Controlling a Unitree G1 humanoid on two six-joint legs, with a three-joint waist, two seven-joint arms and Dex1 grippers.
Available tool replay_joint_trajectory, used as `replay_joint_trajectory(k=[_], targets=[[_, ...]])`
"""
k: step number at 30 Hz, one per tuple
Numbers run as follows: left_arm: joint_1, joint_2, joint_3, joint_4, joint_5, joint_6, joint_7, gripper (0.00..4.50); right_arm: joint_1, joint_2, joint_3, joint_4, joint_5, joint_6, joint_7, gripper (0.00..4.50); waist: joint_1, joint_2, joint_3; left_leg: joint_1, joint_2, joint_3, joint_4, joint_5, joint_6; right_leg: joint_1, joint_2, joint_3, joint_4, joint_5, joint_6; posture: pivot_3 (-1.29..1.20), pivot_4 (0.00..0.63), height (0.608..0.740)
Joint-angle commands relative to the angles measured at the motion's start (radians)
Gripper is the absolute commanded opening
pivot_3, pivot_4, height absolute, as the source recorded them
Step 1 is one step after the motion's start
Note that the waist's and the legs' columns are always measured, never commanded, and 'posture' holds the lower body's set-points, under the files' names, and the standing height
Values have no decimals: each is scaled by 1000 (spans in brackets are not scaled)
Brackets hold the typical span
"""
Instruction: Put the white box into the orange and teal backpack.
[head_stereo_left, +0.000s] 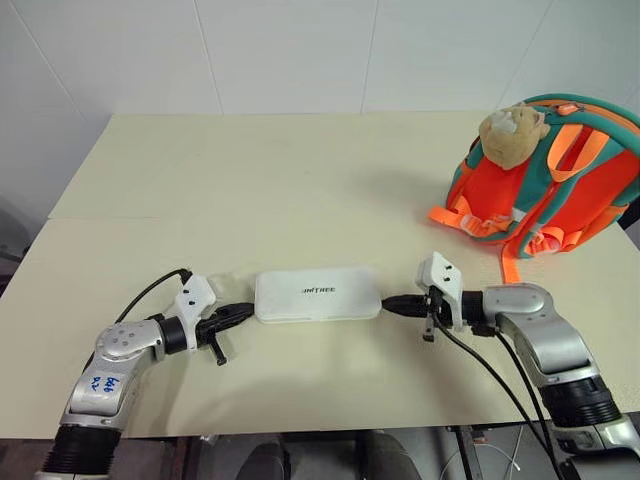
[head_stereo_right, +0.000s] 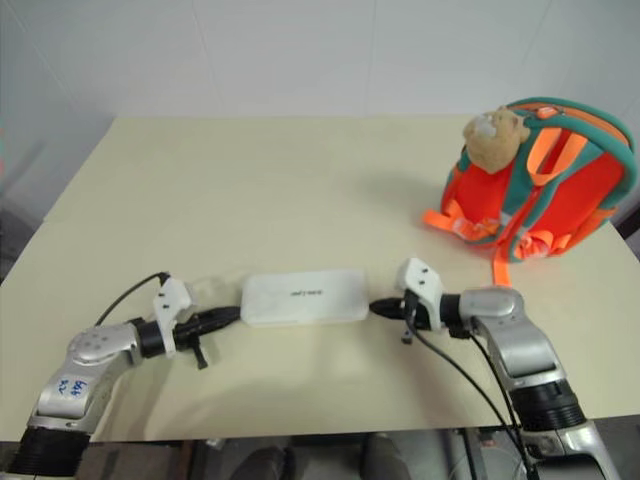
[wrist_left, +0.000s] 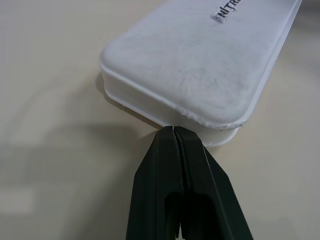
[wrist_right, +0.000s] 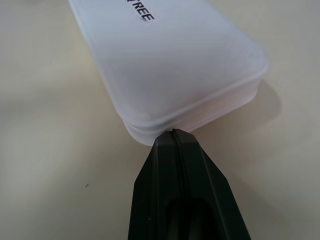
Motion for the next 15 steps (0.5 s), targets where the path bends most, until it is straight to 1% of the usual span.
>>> replay_joint_trajectory(k=[1, 8, 15], targets=[[-16, -21, -57, -63, -23, 3, -45, 48, 18, -12, -6, -90, 57, 14, 12, 134, 4, 0, 0, 0, 0, 0, 0, 0, 0, 0, 0, 0, 0, 0, 0, 0, 150, 740], [11, -28, -77, -126, -31, 38, -46, 48, 63, -49, -34, -110, 60, 27, -4, 134, 19, 0, 0, 0, 0, 0, 0, 0, 0, 0, 0, 0, 0, 0, 0, 0, 150, 740], [18, -21, -65, -127, -12, 33, -33, 48, 75, -69, -36, -115, 71, 50, 9, 134, 21, 0, 0, 0, 0, 0, 1, 0, 0, 0, 0, 0, 0, 0, 0, 0, 150, 740]])
